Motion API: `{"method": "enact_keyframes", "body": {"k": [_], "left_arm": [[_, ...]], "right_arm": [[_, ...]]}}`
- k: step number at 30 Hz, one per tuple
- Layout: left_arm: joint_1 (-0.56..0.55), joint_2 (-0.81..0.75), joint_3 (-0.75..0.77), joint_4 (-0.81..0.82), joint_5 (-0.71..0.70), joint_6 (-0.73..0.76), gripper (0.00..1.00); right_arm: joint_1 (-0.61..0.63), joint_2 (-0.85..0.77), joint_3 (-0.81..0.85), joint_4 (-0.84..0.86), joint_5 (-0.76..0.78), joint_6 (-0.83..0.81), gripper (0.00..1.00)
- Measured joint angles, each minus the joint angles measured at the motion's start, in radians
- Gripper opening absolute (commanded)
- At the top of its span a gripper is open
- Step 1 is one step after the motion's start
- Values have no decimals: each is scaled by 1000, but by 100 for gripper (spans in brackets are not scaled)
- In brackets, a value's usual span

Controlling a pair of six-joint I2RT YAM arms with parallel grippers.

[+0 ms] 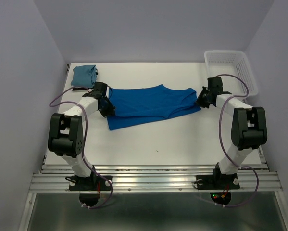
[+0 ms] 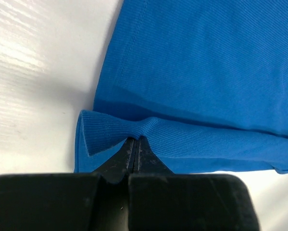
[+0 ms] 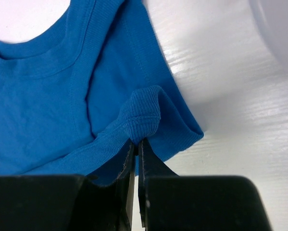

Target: Fold and stack the tank tops

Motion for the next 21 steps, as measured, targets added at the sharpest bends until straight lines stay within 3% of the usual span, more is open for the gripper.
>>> {"method": "enact_keyframes", "body": {"k": [7,8,9,10,13,14,15,16,17,20,21], "left_arm": [[5,55,59,12,-18,15,1],[5,63,66,15,-19,18,7],[5,74,76,19,-21,21,26],[5,79,81,20,-22,23,37],[5,108,98,25,-34,35,60],[7,114,100,26,-39,37,64],[8,120,103,24,-40,36,68],[9,122,105,23,-43,42,76],[9,122,105,22,-45,43,94],[9,113,108,23,-48,46,99],[9,103,108,22,-49,45,99]], "right_arm": [[0,50,22,38,10,0,1],[0,55,27,42,10,-1,3],[0,58,31,45,10,-2,9],[0,63,36,46,10,-7,13],[0,74,52,51,8,-26,39],[0,78,60,52,1,-40,53],[0,81,67,53,-8,-50,59],[0,84,76,55,-24,-68,62],[0,84,82,57,-43,-80,68],[6,76,87,71,-99,-117,100],[11,68,86,69,-114,-132,100]]}}
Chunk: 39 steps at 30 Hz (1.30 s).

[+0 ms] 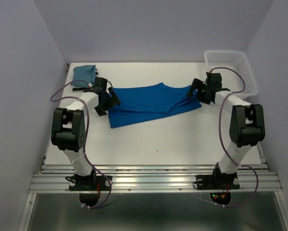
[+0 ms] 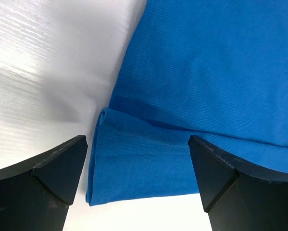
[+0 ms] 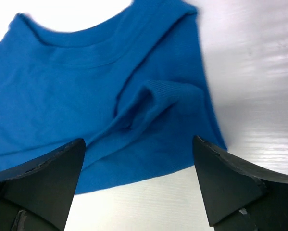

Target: Fold and stack the tank tops

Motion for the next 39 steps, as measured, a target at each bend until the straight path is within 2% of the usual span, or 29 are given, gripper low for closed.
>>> {"method": "enact_keyframes", "body": {"k": [4,8,15,20,25,39], "left_arm": [[-4,-73,-17,8,-2,-1,99],[-15,-212,-90,13,-9,-11,99],[-31,-389,-256,19,-27,-38,99],[-33,-482,-356,0,-50,-61,99],[-33,-547,-381,-3,-64,-76,99],[-33,-555,-389,1,-80,-80,99]], "right_arm": [[48,-61,-23,-1,-37,-41,100],[168,-150,-85,2,-65,-55,100],[318,-174,-168,19,-118,-41,100],[332,-146,-174,35,-131,-33,100],[347,-73,-155,50,-143,-29,100],[378,70,9,65,-157,-22,100]]}}
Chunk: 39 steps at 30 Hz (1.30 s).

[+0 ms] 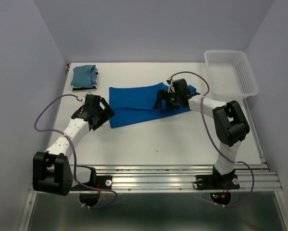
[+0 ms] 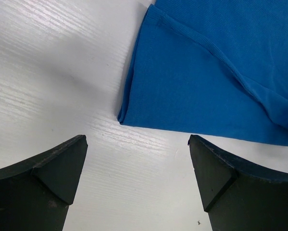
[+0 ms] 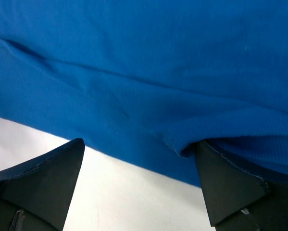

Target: Fold and stack the tank tops

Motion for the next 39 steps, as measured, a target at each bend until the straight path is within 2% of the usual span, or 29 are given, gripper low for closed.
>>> {"method": "enact_keyframes", "body": {"k": [6,11,15,19,26,32,37,39], "left_arm": [[0,25,-4,0,-1,0,99],[0,40,-4,2,0,2,99],[0,51,-4,11,5,4,99],[0,72,-2,25,14,8,99],[-40,191,76,76,48,12,99],[-97,383,203,159,106,35,99],[-103,544,266,228,156,63,99],[-103,555,280,247,171,68,99]], "right_arm": [[1,121,163,-23,21,-11,100],[5,244,417,-108,151,-42,100],[5,237,478,-163,253,-28,100],[5,220,462,-193,312,-18,100],[-5,56,233,-230,436,7,100],[-105,-2,98,-173,391,12,100],[-181,25,88,-123,315,11,100],[-192,30,88,-109,301,12,100]]}}
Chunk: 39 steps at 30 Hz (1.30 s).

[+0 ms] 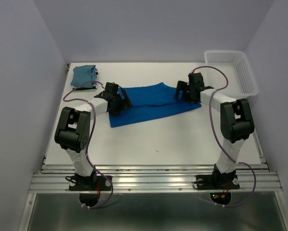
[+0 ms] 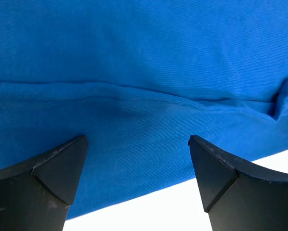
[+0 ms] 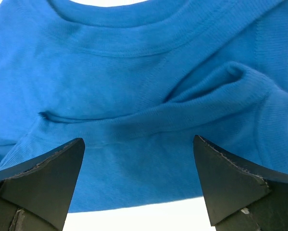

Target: Fold and stack the tank tops

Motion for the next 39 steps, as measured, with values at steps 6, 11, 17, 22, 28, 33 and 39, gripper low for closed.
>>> {"method": "enact_keyframes", "body": {"k": [6,11,17,22,28,33,39], "left_arm": [[1,5,-37,87,40,4,99],[0,-76,-161,159,64,1,99],[-42,-262,-344,126,62,-43,99],[-66,-424,-420,-46,21,-93,99],[-67,-503,-324,-206,-87,-92,99],[-55,-416,-137,-250,-212,-73,99],[41,-167,66,-245,-278,-34,99]], "right_arm": [[-2,-29,-116,95,-22,28,100],[-2,-167,-304,138,-21,74,100],[-2,-414,-569,138,-28,139,100],[-2,-551,-661,41,-33,150,100],[-2,-642,-643,-42,-70,100,100],[5,-636,-512,-41,-107,27,100],[53,-458,-257,-18,-91,-71,100]]}}
